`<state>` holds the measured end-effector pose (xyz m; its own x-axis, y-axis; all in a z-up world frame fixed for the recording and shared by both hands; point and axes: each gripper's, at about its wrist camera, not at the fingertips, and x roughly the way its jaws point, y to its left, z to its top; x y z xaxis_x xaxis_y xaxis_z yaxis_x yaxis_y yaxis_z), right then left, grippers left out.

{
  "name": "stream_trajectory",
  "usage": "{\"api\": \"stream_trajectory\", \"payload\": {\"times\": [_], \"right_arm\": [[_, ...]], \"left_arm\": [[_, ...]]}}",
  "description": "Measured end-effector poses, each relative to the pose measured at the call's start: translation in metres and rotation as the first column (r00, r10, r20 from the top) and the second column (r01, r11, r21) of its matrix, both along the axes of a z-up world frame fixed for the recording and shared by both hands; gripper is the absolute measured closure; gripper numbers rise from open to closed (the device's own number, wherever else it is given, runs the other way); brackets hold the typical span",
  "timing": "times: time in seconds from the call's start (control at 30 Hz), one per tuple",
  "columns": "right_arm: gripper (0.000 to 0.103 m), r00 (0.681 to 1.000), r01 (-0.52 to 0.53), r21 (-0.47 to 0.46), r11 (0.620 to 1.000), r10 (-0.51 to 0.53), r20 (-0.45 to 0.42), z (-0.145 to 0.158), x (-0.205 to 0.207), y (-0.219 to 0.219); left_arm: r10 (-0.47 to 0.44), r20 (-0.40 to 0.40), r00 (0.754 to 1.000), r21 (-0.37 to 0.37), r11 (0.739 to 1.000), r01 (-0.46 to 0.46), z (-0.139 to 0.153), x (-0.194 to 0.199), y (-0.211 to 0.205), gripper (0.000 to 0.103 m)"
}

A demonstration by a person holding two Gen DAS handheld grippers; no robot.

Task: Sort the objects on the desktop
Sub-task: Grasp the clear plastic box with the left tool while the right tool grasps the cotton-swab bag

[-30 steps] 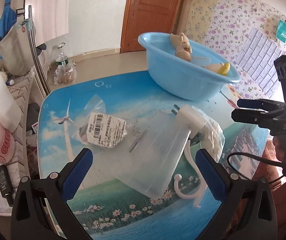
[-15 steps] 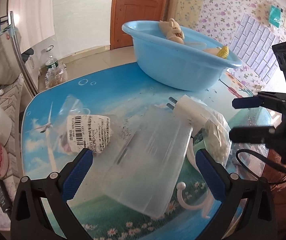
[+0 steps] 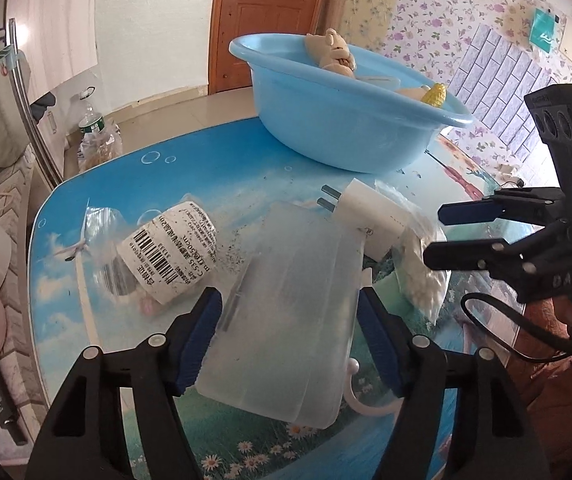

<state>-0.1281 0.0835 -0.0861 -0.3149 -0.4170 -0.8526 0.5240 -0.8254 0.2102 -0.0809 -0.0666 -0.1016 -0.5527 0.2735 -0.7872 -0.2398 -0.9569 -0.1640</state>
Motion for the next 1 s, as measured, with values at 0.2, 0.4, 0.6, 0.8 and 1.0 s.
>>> {"api": "stream_trajectory", "payload": {"times": [0.2, 0.4, 0.6, 0.8, 1.0], "right_arm": [[0.078, 1.000, -0.001, 0.001, 1.000, 0.002, -0.018, 0.006, -0.003, 0.008], [0.081, 0.997, 0.069, -0.016, 0.998, -0.069, -0.045, 0.015, -0.013, 0.036], [0.081, 0.989, 0.128, 0.001, 0.992, -0.128, -0.077, 0.020, -0.020, 0.058], [0.079, 0.989, 0.133, 0.005, 0.991, -0.132, -0.061, 0.016, -0.019, 0.059], [0.055, 0.992, 0.123, 0.032, 0.992, -0.122, -0.042, 0.008, -0.018, 0.053]], "left_arm": [[0.010, 0.000, 1.000, -0.012, 1.000, -0.010, 0.003, 0.007, -0.003, 0.037], [0.024, 0.005, 1.000, -0.014, 1.000, -0.024, 0.007, 0.017, -0.008, 0.039], [0.024, 0.012, 1.000, -0.032, 0.999, -0.023, 0.005, 0.019, -0.009, 0.039], [0.007, 0.025, 1.000, -0.039, 0.999, -0.006, -0.001, 0.013, -0.002, 0.039], [-0.003, 0.034, 0.999, -0.034, 0.999, 0.004, -0.006, 0.004, 0.002, 0.039]]}}
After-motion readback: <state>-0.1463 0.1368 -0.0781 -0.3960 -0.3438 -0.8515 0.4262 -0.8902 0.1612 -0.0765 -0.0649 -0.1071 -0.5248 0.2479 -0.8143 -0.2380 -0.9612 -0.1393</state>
